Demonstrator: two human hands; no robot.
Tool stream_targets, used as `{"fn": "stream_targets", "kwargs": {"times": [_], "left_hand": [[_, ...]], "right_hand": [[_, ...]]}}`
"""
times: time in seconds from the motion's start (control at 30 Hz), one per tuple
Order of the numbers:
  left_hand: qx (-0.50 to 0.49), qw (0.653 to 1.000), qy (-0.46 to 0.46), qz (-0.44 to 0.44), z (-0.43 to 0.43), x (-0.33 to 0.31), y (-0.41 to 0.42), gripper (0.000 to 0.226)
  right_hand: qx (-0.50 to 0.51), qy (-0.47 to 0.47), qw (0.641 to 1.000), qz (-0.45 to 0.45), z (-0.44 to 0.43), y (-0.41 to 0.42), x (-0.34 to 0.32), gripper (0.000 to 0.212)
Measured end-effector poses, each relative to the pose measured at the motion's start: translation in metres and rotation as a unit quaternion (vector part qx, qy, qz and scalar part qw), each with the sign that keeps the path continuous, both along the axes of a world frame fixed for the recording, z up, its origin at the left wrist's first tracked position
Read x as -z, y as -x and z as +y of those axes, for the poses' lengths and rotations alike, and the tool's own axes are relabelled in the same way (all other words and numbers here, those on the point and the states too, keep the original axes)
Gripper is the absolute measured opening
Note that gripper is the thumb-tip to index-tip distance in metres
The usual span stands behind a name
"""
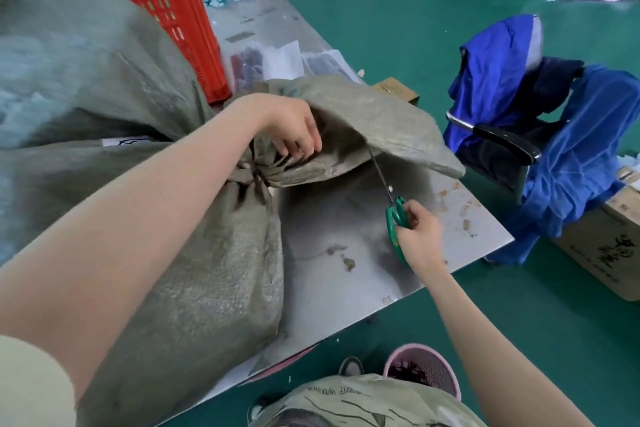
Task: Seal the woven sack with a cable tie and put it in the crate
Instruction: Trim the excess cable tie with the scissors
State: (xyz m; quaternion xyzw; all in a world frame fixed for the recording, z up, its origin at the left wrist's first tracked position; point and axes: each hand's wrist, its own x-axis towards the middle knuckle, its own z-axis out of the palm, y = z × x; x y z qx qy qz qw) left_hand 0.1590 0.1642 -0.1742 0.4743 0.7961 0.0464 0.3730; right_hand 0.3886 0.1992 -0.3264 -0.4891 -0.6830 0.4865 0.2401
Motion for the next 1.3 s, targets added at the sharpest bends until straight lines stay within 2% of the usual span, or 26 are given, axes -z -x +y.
{"fn": "stream_targets", "kwargs": {"times": [0.1,0.2,0.3,0.37,0.47,0.53,0.6,0.7,0.77,0.83,0.9,1.0,1.17,1.3], "left_hand": [[-0.058,0.990,-0.129,0.012,0.000,0.000,0.005,0.017],[-0.122,0.954,-0.274,0.002,0.005,0.010,-0.001,0.021],[-0.142,0.934,-0.327,0.005,0.006,0.017,-0.006,0.021],[-0.122,0.942,-0.312,0.031,0.004,0.016,-0.009,0.020],[-0.091,0.965,-0.246,0.021,-0.001,0.005,-0.005,0.014],[-0.046,0.984,-0.169,0.016,-0.010,-0.009,0.002,0.014],[0.007,0.997,-0.057,0.055,-0.021,-0.021,0.009,0.024],[0.042,0.977,0.114,0.176,-0.038,-0.022,0.021,0.032],[0.038,0.962,0.182,0.200,-0.047,-0.019,0.028,0.028],[0.020,0.966,0.182,0.181,-0.053,-0.020,0.036,0.018],[0.000,0.976,0.133,0.175,-0.056,-0.025,0.043,0.006],[0.023,0.975,0.060,0.215,-0.059,-0.034,0.047,0.005],[0.115,0.924,-0.025,0.365,-0.060,-0.030,0.041,0.014],[0.148,0.904,-0.044,0.398,-0.055,-0.025,0.041,0.015]], "right_hand": [[-0.017,0.010,0.999,-0.043,-0.011,0.001,0.006,0.028],[-0.016,0.014,0.999,-0.048,-0.019,0.005,0.003,0.031],[-0.014,0.007,0.999,-0.038,-0.022,0.009,-0.009,0.031],[-0.006,0.000,1.000,-0.023,-0.022,0.014,-0.018,0.026],[-0.001,-0.014,1.000,0.014,-0.024,0.024,-0.027,0.033],[-0.018,-0.019,0.999,0.045,-0.028,0.034,-0.031,0.028],[-0.033,-0.021,0.997,0.073,-0.032,0.044,-0.031,0.020],[-0.051,-0.014,0.993,0.103,-0.039,0.059,-0.029,0.020],[-0.057,-0.014,0.994,0.097,-0.041,0.065,-0.028,0.028],[-0.071,-0.032,0.996,0.053,-0.041,0.067,-0.030,0.031],[-0.095,-0.067,0.993,-0.017,-0.038,0.067,-0.035,0.028],[-0.130,-0.123,0.980,-0.091,-0.035,0.069,-0.046,0.027],[-0.178,-0.228,0.942,-0.172,-0.032,0.080,-0.065,0.036],[-0.196,-0.284,0.917,-0.199,-0.026,0.089,-0.074,0.036]]}}
